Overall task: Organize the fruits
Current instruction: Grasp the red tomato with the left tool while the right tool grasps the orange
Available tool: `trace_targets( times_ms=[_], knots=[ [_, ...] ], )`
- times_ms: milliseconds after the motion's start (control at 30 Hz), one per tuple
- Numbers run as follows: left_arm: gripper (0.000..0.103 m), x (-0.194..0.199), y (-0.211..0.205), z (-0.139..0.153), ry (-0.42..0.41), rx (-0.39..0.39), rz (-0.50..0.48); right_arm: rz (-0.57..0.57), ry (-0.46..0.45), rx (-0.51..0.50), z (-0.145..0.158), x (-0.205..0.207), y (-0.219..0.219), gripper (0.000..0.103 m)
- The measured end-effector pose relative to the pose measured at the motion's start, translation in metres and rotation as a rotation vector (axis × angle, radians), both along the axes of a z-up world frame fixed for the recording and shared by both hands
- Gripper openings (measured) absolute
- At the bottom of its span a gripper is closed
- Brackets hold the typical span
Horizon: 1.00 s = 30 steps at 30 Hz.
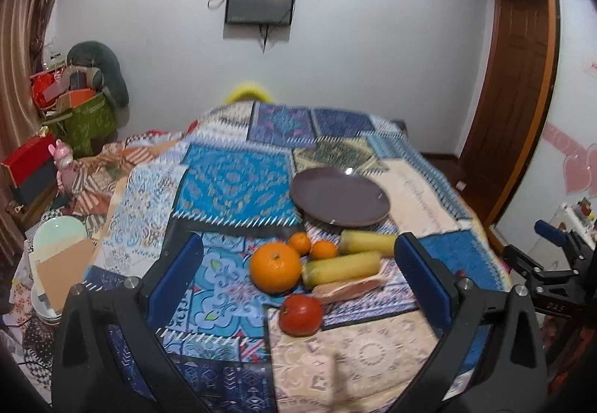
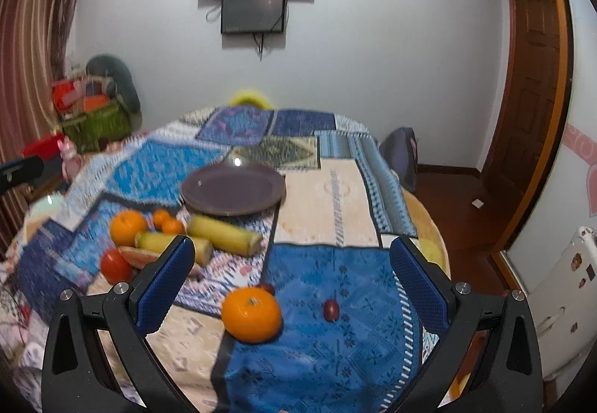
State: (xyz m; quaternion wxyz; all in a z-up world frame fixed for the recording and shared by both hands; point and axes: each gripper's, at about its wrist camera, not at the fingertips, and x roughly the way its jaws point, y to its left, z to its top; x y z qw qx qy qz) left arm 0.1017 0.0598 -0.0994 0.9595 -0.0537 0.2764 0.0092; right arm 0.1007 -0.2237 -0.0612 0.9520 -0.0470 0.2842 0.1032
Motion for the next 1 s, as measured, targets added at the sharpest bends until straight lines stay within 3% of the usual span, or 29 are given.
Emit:
trace_targets(
  times_ms=[333, 567, 700, 833, 1000],
  knots=[
    [0.102, 0.035, 0.018, -0.052, 0.225, 0.028, -0.020, 0.056, 0.157, -0.049, -0.041, 0.022, 0.006, 0.103],
    [0.081, 0.047, 0.014, -0.084, 0.352, -0.004, -0.094, 0.119, 0.225, -0.066, -0.063, 0.029, 0.014, 0.103],
    [0.073, 0.055, 0.007, -0.093, 0.404, -0.035, -0.132, 0.143, 0.255, -0.061, -0.071, 0.034, 0.017, 0.096],
    [0.065, 0.064, 0.001, -0.104, 0.466, -0.067, -0.176, 0.162, 0.285, -0.045, -0.077, 0.038, 0.017, 0.093],
    [0.059, 0.072, -0.008, -0.117, 0.513, -0.046, -0.194, 0.167, 0.318, -0.039, -0.083, 0.043, 0.019, 0.088]
  ],
)
